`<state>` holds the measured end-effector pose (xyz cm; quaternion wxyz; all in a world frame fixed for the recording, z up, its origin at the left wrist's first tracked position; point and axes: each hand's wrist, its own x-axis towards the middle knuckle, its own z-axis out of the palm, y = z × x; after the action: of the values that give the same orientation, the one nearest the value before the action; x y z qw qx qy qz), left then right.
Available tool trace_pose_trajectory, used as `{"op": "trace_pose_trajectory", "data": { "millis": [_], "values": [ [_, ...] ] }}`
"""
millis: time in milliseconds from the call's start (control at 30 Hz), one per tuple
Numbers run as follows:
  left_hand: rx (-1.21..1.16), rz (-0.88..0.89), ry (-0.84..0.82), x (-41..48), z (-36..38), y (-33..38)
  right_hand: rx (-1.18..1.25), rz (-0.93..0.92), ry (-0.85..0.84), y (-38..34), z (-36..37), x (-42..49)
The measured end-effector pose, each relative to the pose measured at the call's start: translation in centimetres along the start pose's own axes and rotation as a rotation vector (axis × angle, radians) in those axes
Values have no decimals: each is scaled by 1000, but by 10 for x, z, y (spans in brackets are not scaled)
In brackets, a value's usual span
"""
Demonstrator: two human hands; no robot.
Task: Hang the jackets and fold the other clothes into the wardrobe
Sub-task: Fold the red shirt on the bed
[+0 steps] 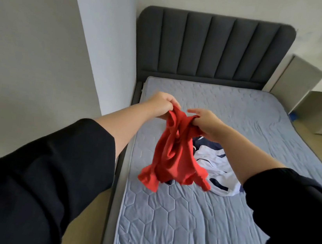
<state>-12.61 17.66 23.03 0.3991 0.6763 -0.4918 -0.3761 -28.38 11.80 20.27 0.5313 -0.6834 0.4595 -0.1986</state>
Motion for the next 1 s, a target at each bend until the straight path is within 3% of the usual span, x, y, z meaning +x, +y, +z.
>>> {"op": "trace_pose_trajectory", "data": {
  "millis": [67, 100, 233, 300, 433, 500, 567, 633, 767, 900, 1000],
  "values": [
    [83, 93, -25, -1, -5, 13, 6, 18, -197, -11, 6, -10],
    [95, 129, -20, -2, -8, 19, -31, 21, -196, -18, 8, -11],
    [-80, 137, -4, -1, -33, 20, -150, -53, 166, -44, 14, -6],
    [-54, 42, -92, -1, -52, 5, 25, -78, 214, -57, 17, -7],
    [264, -281, -583, -12, -73, -37, 498, -89, 60, -87, 15, -12],
    [395, -421, -630, -21, -65, -57, 673, -66, 0, -100, 11, -14],
    [508, -475, -572, -25, -52, -77, 785, -79, -2, -105, 5, -16],
    [610, -410, -423, -27, -43, -92, 849, -85, 73, -102, -5, -14],
    [532, -270, -146, -22, -40, -87, 774, 43, 339, -80, -36, 7],
    [450, -111, -10, -9, -37, -45, 232, 245, 417, -42, -59, 25],
    [222, -44, 61, 0, -30, -7, -149, 189, 343, -25, -57, 22]
  ]
}}
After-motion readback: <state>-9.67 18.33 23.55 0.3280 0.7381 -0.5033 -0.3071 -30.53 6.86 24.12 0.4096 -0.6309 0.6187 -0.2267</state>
